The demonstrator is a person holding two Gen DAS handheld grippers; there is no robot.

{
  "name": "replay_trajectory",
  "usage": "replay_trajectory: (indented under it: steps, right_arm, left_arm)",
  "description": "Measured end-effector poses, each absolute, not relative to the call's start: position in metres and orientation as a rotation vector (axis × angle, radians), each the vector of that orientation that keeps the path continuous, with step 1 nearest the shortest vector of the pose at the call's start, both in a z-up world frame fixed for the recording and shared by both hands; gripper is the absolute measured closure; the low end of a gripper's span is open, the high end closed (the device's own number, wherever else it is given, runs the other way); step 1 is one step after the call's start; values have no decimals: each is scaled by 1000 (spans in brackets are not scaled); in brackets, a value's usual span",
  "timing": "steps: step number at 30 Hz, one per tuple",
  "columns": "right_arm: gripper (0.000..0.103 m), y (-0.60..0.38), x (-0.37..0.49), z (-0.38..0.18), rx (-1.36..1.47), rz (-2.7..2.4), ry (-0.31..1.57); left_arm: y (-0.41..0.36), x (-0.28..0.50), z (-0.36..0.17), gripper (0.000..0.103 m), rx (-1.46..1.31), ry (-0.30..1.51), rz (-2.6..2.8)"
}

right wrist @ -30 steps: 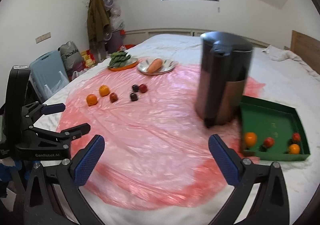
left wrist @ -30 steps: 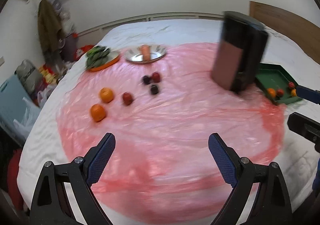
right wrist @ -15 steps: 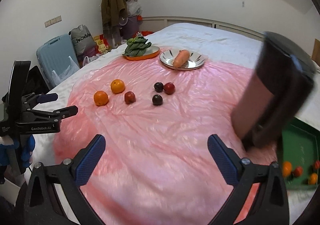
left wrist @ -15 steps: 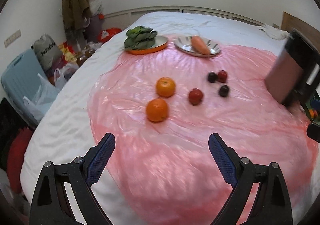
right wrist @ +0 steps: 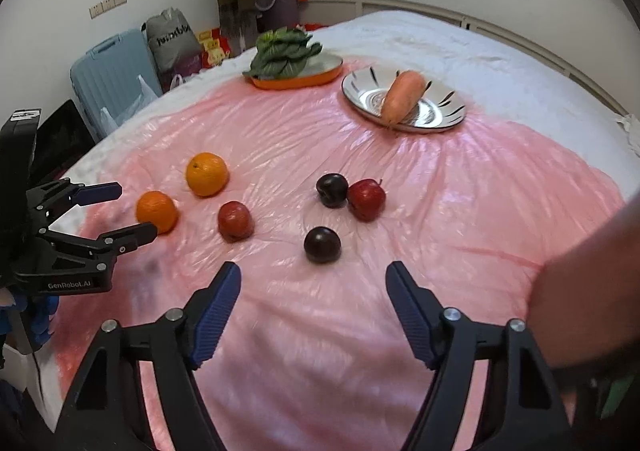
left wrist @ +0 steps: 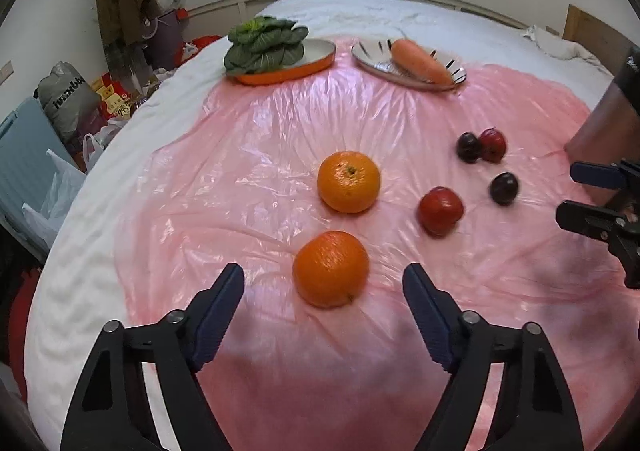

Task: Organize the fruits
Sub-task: 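Move both tools back toward the remaining oranges and plums, then close the left tool on an orange while the right tool grasps a dark plum, then carry the orange in the left tool to the green tray while the right tool carries its plum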

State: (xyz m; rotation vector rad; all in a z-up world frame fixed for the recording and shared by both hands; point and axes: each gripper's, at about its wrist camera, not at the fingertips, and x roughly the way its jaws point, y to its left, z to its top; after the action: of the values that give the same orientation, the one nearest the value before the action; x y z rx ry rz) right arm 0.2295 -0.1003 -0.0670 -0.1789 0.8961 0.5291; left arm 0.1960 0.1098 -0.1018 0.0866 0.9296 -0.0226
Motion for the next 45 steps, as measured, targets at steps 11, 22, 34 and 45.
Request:
replay_trajectory:
  steps: [11,22,34,45]
  right_arm:
    - [34,-82,273,-97,-181,563,958]
    - [66,-82,278,-112,-153,585,1004]
    - [91,-85,280,-113,-138,586,1004]
    - [91,-90,272,-109,-119,579,988]
  left_arm:
    - [116,203,-124,38,76,955,-29]
    - [117,206,-127,42,65,954,-43]
    - [120,207,-124,64,17,949,-91]
    - [136,199,-118,64,-81,913,-111]
